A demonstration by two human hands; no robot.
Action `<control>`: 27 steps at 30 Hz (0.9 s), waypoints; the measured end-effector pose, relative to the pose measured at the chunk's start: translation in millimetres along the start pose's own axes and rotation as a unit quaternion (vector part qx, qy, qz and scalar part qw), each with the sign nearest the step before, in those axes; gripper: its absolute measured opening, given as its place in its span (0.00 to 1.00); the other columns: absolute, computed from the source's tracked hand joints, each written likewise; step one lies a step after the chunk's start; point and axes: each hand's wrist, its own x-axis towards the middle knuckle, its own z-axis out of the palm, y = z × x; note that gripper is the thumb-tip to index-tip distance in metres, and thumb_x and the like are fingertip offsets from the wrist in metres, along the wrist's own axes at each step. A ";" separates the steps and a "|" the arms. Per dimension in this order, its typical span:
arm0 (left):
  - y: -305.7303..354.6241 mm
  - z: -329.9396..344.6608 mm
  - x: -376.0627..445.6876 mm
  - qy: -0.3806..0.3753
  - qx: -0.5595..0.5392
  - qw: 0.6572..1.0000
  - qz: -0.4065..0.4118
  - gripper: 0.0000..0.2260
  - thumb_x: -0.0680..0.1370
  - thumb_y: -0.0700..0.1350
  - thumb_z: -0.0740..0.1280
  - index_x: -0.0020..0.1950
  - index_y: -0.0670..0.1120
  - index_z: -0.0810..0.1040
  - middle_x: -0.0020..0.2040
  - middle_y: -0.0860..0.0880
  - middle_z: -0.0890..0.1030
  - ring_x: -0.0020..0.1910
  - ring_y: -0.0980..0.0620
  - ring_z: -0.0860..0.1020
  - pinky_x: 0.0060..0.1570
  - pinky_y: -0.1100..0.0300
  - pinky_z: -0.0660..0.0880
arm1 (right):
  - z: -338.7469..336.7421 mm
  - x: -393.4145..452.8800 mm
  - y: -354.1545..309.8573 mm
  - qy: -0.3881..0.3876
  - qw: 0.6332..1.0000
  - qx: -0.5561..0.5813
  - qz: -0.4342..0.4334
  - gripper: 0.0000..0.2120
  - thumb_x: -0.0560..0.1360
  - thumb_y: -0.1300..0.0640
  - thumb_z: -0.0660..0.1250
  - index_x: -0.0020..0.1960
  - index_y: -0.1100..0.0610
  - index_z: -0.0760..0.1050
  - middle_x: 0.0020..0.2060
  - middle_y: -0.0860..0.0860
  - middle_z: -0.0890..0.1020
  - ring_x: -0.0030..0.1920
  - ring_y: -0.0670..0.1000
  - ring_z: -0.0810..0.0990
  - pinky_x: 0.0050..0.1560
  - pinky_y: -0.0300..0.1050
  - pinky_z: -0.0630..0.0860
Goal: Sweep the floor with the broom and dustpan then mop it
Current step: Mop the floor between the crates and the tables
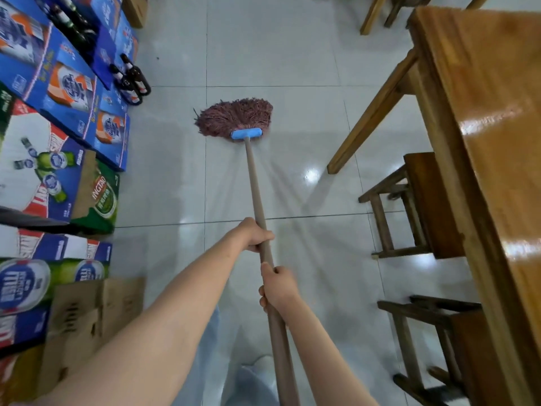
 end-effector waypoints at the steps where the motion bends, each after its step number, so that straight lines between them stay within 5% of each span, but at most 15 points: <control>1: -2.5 11.3 -8.2 -0.001 -0.001 1.000 0.001 0.10 0.73 0.39 0.69 0.52 0.37 0.75 0.48 0.40 0.82 0.48 0.43 0.83 0.49 0.51 0.81 | -8.0 -6.7 8.4 0.003 1.000 0.001 0.000 0.13 0.79 0.52 0.57 0.40 0.58 0.63 0.28 0.53 0.71 0.20 0.50 0.69 0.21 0.35 0.66; 10: -4.0 44.8 -19.4 0.011 0.005 1.000 0.004 0.05 0.73 0.38 0.68 0.43 0.39 0.72 0.45 0.40 0.80 0.49 0.41 0.83 0.51 0.48 0.80 | -32.3 -17.8 26.8 -0.016 0.999 0.034 0.006 0.11 0.79 0.53 0.57 0.41 0.59 0.65 0.29 0.54 0.70 0.22 0.51 0.68 0.21 0.35 0.67; 27: 124.4 -44.2 86.1 0.002 -0.004 1.000 0.022 0.14 0.72 0.39 0.69 0.54 0.34 0.74 0.49 0.38 0.80 0.49 0.41 0.82 0.49 0.50 0.81 | -29.5 78.3 -136.6 -0.004 1.000 0.026 0.013 0.14 0.80 0.50 0.56 0.39 0.57 0.64 0.32 0.53 0.72 0.25 0.51 0.71 0.23 0.35 0.68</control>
